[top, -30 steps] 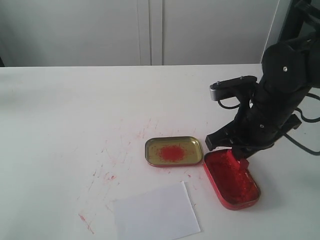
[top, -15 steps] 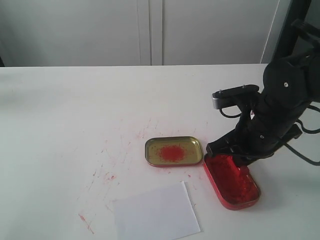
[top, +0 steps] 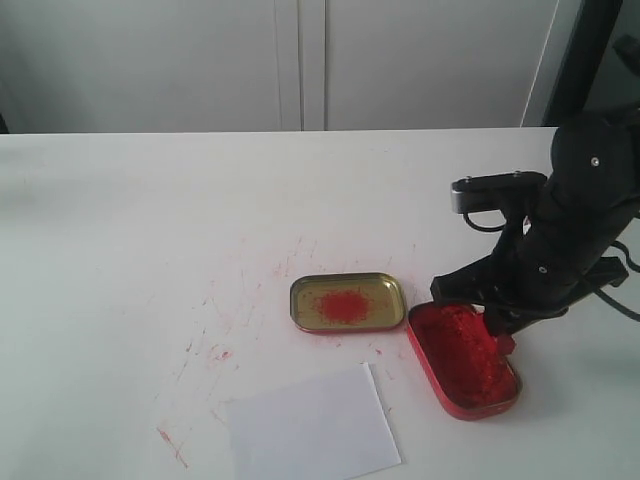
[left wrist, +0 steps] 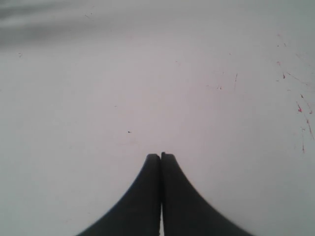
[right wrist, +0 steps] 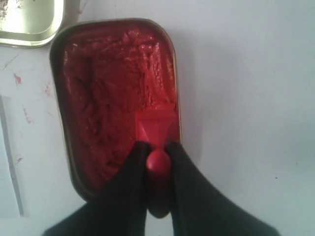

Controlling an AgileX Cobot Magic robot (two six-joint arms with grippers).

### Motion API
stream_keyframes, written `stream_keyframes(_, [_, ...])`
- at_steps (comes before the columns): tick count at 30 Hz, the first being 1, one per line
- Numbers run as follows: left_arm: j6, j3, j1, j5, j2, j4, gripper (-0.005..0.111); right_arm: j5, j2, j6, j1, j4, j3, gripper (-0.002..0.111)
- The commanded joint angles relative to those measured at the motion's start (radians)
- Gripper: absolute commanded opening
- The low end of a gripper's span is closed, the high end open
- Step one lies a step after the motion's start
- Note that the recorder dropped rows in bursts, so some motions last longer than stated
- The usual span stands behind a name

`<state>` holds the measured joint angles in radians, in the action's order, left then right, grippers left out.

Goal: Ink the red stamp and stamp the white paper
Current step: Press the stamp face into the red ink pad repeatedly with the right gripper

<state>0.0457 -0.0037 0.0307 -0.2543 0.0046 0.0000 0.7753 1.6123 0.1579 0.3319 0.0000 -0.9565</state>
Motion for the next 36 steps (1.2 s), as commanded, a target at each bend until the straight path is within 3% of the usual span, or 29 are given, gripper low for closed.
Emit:
stream_keyframes(1, [0.0, 0.004, -0.003, 0.001, -0.005, -0.01, 0.0, 0.026, -0.003, -0.034, -0.006, 0.015, 0.002, 0.0])
stream_keyframes(18, [0.0, 0.004, -0.003, 0.001, -0.005, -0.01, 0.0, 0.025, 0.009, -0.109, -0.004, 0.094, 0.009, 0.0])
stream_keyframes(28, [0.002, 0.004, -0.003, 0.001, -0.005, -0.01, 0.0, -0.076, 0.009, -0.106, -0.002, 0.073, 0.061, 0.0])
stream_keyframes(36, [0.0, 0.004, -0.003, 0.001, -0.005, -0.01, 0.0, -0.12, 0.009, -0.027, 0.067, 0.028, 0.061, 0.0])
